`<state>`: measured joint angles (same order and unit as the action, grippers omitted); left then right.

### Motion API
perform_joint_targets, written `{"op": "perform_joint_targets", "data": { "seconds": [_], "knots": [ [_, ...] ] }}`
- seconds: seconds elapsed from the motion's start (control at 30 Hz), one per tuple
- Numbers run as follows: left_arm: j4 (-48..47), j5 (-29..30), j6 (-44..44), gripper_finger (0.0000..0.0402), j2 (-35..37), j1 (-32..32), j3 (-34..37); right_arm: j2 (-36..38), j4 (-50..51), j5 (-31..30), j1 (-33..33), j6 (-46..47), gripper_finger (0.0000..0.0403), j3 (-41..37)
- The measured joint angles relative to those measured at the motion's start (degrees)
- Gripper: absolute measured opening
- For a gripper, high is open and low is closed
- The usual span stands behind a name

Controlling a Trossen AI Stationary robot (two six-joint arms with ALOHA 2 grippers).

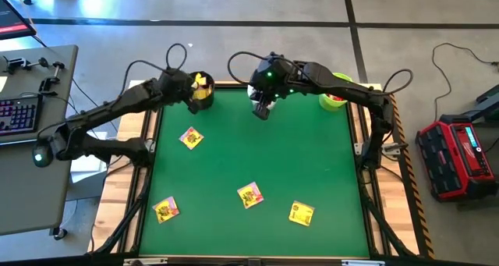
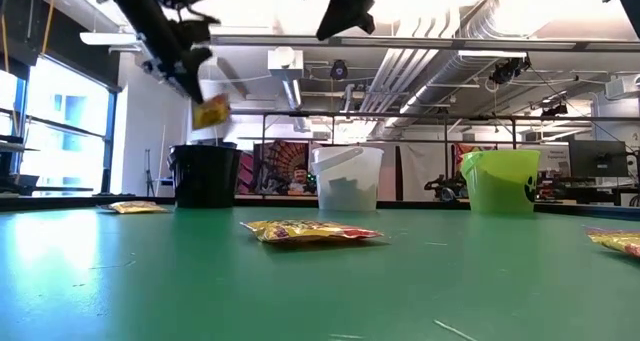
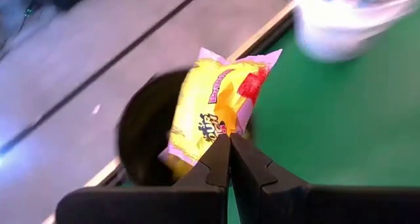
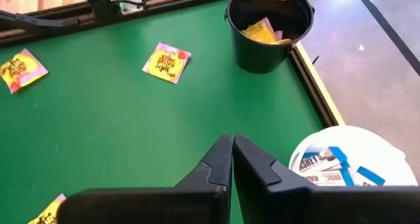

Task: Sort candy by brand, put in halloween buckets
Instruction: Put the yellow candy into the black bucket

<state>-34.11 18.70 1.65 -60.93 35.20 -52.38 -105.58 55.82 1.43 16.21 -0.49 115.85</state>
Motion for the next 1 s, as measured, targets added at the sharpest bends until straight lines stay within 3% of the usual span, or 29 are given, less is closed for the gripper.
{"op": "perform_joint_targets", "data": {
  "seconds": [0.2, 0.37, 0.63, 1.0],
  "knots": [
    [0.45, -5.4, 4.13, 0.0, -5.99, 8.41, 0.04, -0.02, -2.9, 0.04, 0.02, -0.42, 0.0, 0.0],
    [2.32, -10.72, 7.69, 0.0, -13.19, 11.91, -0.37, -0.04, -5.52, 0.04, 0.48, -0.44, 0.0, 0.0],
    [2.21, -11.63, 7.97, 0.0003, -21.47, 14.46, -5.3, -0.06, -7.64, -1.5, 0.59, 0.53, 0.0, 0.0],
    [0.88, -18.11, 7.58, 0.009, -20.14, 14.49, -6.32, -2.21, -7.9, -1.67, 1.76, 7.1, 0.0, 0.0]
  ]
}}
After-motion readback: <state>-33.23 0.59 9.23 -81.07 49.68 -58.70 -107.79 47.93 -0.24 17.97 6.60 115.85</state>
